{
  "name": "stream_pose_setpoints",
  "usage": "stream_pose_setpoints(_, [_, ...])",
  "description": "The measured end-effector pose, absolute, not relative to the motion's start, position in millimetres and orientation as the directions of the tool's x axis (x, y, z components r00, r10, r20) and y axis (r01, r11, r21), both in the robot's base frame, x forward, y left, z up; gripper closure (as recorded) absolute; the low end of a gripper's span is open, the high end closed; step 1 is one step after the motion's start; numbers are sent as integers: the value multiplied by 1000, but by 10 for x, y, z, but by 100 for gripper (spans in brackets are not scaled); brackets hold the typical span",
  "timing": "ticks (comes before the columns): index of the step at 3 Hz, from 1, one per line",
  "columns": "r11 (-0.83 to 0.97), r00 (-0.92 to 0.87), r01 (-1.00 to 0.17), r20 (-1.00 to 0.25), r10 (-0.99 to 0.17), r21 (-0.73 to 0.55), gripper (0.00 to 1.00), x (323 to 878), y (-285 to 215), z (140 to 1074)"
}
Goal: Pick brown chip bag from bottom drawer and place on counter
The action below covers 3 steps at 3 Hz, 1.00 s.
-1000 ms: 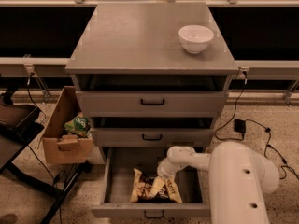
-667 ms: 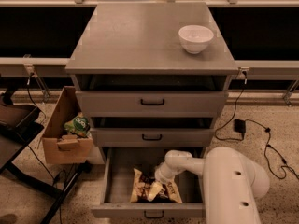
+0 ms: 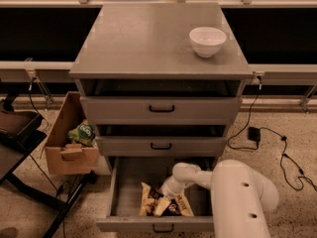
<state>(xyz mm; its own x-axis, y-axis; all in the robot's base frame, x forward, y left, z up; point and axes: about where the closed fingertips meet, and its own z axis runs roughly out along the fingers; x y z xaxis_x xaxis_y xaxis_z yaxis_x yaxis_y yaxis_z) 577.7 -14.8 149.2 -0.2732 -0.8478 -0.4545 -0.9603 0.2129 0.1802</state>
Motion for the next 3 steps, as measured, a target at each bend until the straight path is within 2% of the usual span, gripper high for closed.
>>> stream_pose_setpoints(1, [213, -273, -960, -454, -848, 180, 72, 5777, -154, 1574])
stream_pose_setpoints(2, [213, -273, -960, -454, -848, 180, 96, 5776, -154, 1574])
stream_pose_setpoints(3, [213, -273, -960, -454, -848, 180, 100, 5776, -154, 1574])
